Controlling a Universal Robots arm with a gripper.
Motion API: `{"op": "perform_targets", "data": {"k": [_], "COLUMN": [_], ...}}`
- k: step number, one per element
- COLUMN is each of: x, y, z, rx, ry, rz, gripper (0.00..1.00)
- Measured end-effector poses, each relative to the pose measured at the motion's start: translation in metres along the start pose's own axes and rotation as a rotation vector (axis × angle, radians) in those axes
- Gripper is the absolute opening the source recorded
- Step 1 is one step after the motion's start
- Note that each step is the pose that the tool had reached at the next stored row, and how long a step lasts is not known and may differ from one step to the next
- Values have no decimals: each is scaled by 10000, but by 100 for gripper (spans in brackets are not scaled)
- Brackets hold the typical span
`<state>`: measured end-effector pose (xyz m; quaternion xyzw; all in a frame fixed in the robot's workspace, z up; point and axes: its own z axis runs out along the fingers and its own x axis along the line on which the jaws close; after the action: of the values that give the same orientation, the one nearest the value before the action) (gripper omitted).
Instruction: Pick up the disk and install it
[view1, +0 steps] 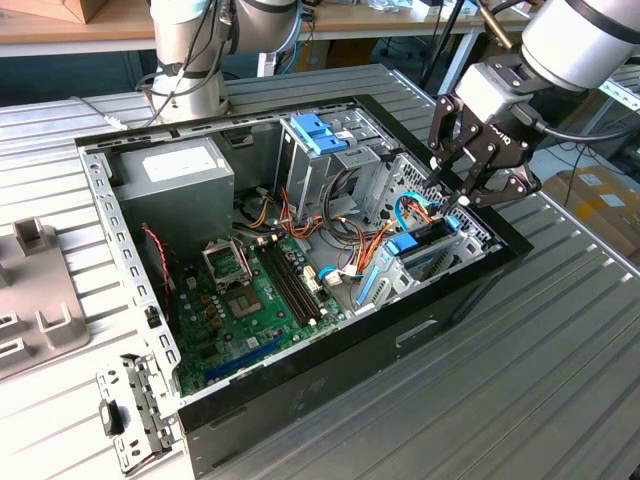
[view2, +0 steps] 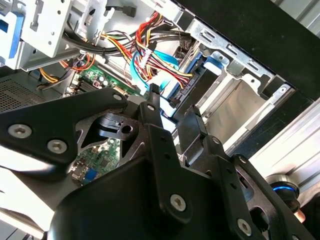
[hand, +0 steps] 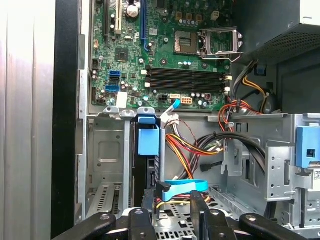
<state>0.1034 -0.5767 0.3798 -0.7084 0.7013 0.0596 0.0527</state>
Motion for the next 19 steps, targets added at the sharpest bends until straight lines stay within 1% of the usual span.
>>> {"op": "perform_targets", "data": {"k": [14, 19], "x": [10, 27], "y": [6, 9], "z": [48, 72], "rx": [0, 0], "ry": [1, -2], "rz": [0, 0], "gripper": [42, 42]}}
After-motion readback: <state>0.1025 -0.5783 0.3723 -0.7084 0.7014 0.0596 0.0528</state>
